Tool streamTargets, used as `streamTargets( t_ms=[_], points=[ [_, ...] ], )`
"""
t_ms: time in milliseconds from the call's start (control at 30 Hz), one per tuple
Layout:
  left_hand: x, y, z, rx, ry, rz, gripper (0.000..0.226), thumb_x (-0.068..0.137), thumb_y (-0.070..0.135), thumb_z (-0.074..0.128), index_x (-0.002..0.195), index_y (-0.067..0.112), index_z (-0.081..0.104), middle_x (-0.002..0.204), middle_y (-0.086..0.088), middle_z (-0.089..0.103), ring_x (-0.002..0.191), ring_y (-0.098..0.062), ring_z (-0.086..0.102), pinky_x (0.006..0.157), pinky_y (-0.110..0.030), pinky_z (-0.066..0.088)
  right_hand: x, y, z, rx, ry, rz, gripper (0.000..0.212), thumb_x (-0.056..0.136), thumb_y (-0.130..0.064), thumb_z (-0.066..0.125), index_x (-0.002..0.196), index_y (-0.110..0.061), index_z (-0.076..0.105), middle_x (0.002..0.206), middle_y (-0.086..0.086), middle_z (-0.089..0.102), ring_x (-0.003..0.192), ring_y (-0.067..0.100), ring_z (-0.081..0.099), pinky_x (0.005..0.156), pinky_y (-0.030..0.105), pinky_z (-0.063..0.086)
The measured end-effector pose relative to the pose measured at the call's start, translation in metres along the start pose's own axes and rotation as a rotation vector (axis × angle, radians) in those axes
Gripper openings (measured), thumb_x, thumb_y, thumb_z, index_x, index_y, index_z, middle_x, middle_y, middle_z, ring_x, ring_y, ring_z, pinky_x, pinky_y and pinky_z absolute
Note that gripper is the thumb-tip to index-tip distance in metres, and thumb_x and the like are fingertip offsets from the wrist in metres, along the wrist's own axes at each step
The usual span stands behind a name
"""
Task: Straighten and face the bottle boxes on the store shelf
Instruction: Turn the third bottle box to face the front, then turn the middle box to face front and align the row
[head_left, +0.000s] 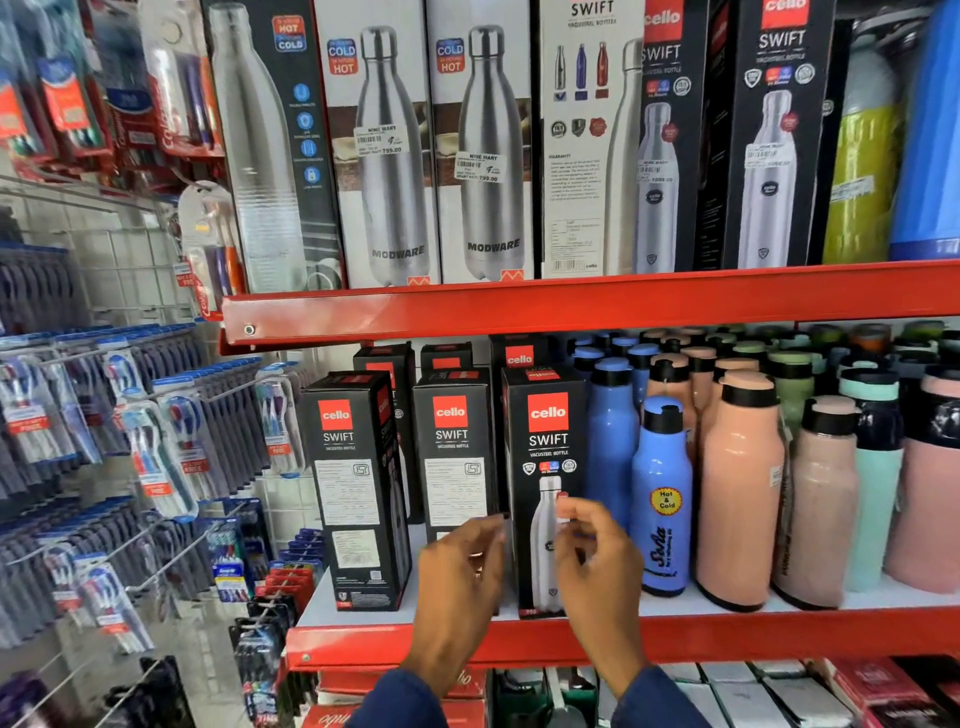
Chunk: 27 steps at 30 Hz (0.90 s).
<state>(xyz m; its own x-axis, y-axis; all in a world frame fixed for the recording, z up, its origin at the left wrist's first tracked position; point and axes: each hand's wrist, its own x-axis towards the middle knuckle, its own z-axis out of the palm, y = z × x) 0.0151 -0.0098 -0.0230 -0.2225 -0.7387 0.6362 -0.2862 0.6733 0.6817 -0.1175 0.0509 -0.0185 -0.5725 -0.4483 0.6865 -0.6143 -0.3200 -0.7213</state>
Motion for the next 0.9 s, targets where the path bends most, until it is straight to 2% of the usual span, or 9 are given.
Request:
streamTargets(
  t_ms=[67, 167, 267, 367, 433, 600, 667, 733, 900],
  points=[
    [0.001, -0.002, -0.013, -0.004, 0.098, -0.019, 0.015, 0.089, 0.014, 0.069, 0.099, 0.024, 0.076, 0.083, 0.018, 0.074, 0.077, 0.010, 0.068, 0.070, -0.013, 0.056, -0.009, -0.014, 0.017, 0.023, -0.099, -0.017, 0.035, 0.082, -0.001, 0.057, 0.106, -0.025, 0.063, 0.098, -0.008, 0.069, 0.089, 0.001, 0.064, 0.080, 0.015, 0.051],
    [0.008, -0.010, -0.028, -0.040, 0.181, -0.091, 0.023, 0.091, 0.015, 0.065, 0.114, 0.020, 0.070, 0.095, 0.007, 0.075, 0.078, 0.009, 0.067, 0.070, -0.003, 0.049, -0.020, -0.029, 0.044, 0.002, -0.221, -0.002, 0.043, 0.087, -0.012, 0.052, 0.129, -0.023, 0.050, 0.106, -0.009, 0.063, 0.097, 0.000, 0.060, 0.089, 0.017, 0.048],
    [0.017, -0.018, -0.034, -0.039, 0.109, -0.098, 0.038, 0.095, 0.019, 0.060, 0.133, 0.014, 0.057, 0.115, 0.003, 0.068, 0.094, 0.002, 0.063, 0.086, -0.019, 0.053, -0.022, -0.038, 0.062, -0.072, -0.253, 0.039, 0.053, 0.087, -0.014, 0.048, 0.139, -0.020, 0.038, 0.103, -0.002, 0.064, 0.088, 0.011, 0.060, 0.079, 0.015, 0.044],
    [0.026, -0.023, -0.034, -0.017, 0.089, -0.101, 0.044, 0.093, 0.019, 0.061, 0.136, 0.013, 0.052, 0.126, 0.002, 0.063, 0.106, -0.011, 0.062, 0.095, -0.038, 0.056, -0.020, -0.042, 0.074, -0.154, -0.243, 0.093, 0.057, 0.087, -0.009, 0.048, 0.141, -0.016, 0.033, 0.118, 0.005, 0.065, 0.098, 0.015, 0.062, 0.075, 0.003, 0.038],
    [0.029, -0.023, -0.034, -0.017, 0.105, -0.127, 0.046, 0.089, 0.019, 0.065, 0.134, 0.015, 0.052, 0.124, -0.001, 0.060, 0.104, -0.016, 0.062, 0.092, -0.042, 0.056, -0.019, -0.044, 0.078, -0.181, -0.236, 0.133, 0.058, 0.087, -0.008, 0.049, 0.142, -0.014, 0.031, 0.113, 0.008, 0.066, 0.093, 0.016, 0.063, 0.065, -0.004, 0.036],
    [0.032, -0.032, -0.033, 0.060, 0.058, -0.147, 0.062, 0.086, 0.033, 0.063, 0.139, 0.009, 0.044, 0.122, -0.007, 0.050, 0.112, -0.022, 0.052, 0.101, -0.040, 0.048, -0.019, -0.049, 0.081, -0.204, -0.234, 0.151, 0.052, 0.087, -0.002, 0.048, 0.137, -0.010, 0.038, 0.103, 0.015, 0.069, 0.092, 0.025, 0.065, 0.067, 0.007, 0.032],
    [0.032, -0.032, -0.033, 0.047, 0.041, -0.165, 0.067, 0.086, 0.033, 0.065, 0.142, 0.006, 0.040, 0.119, -0.005, 0.045, 0.109, -0.027, 0.054, 0.100, -0.042, 0.049, -0.020, -0.053, 0.080, -0.190, -0.245, 0.159, 0.049, 0.086, 0.003, 0.047, 0.133, -0.011, 0.044, 0.106, 0.013, 0.070, 0.096, 0.027, 0.065, 0.068, 0.008, 0.032],
    [0.032, -0.033, -0.033, 0.040, 0.019, -0.176, 0.067, 0.085, 0.032, 0.067, 0.142, 0.007, 0.041, 0.118, -0.003, 0.043, 0.112, -0.027, 0.052, 0.102, -0.036, 0.045, -0.020, -0.054, 0.080, -0.183, -0.262, 0.166, 0.049, 0.086, 0.004, 0.045, 0.132, -0.014, 0.048, 0.107, 0.012, 0.071, 0.096, 0.026, 0.065, 0.068, 0.007, 0.032],
    [0.033, -0.036, -0.032, 0.013, -0.032, -0.194, 0.076, 0.083, 0.034, 0.072, 0.146, 0.012, 0.036, 0.131, -0.011, 0.045, 0.124, -0.026, 0.047, 0.103, -0.026, 0.035, -0.018, -0.040, 0.082, -0.203, -0.286, 0.227, 0.051, 0.087, 0.001, 0.043, 0.134, -0.019, 0.047, 0.113, 0.004, 0.069, 0.084, 0.006, 0.062, 0.082, 0.012, 0.044]
  ],
)
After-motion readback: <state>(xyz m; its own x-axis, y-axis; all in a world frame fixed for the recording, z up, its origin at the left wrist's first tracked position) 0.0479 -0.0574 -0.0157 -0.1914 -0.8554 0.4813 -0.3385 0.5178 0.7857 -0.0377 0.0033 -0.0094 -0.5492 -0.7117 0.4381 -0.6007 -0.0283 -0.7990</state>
